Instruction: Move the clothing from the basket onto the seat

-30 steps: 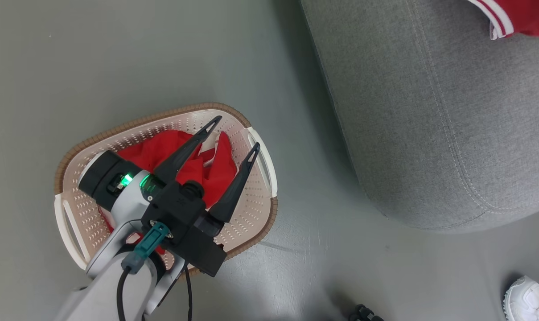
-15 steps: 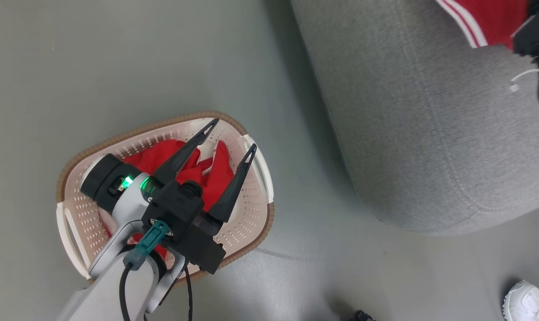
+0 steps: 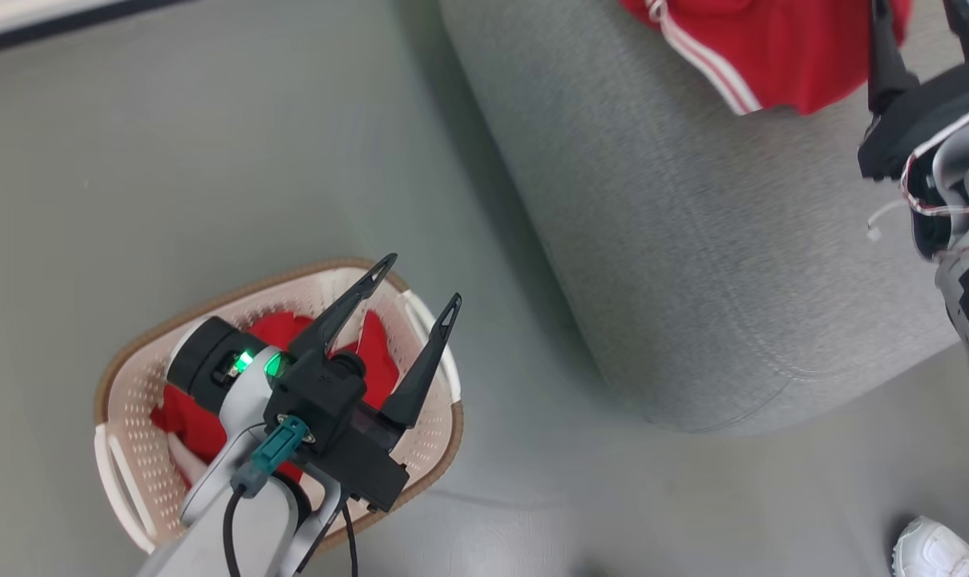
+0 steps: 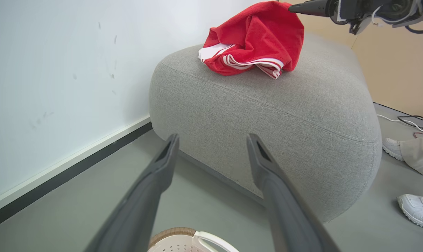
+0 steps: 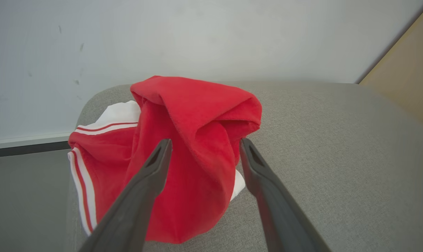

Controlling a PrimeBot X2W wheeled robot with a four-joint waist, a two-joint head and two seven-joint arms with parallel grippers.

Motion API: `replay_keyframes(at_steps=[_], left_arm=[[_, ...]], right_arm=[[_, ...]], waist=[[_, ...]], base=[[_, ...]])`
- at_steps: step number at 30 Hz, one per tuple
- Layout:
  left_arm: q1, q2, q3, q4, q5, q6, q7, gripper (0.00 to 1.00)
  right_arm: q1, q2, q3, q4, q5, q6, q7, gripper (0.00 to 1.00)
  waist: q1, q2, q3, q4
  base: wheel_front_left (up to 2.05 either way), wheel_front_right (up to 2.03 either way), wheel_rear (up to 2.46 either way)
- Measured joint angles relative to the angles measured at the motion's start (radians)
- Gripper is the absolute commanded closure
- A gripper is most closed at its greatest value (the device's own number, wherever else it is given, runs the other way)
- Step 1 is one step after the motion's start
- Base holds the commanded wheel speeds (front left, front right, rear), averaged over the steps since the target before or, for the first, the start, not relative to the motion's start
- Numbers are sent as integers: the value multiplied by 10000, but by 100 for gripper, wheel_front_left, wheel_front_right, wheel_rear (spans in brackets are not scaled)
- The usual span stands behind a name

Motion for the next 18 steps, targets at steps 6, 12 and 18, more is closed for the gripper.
replay_keyframes(at_steps=[6, 12, 18], left_arm=[[224, -151, 15, 393, -324, 2, -311, 0], [408, -405, 113, 849, -545, 115, -660, 0], [783, -477, 491, 1267, -867, 326, -1060, 0]], right_arm=[[412, -96, 81, -23, -173, 82, 0, 0], [712, -153, 161, -171, -295, 150, 0, 0], [1058, 111, 372, -514, -516, 282, -2, 0]], waist=[[0, 0, -650, -266], [-1, -1, -1380, -428], [-1, -1, -2185, -406]], base=[[0, 0, 0], [0, 0, 0], [0, 0, 0]])
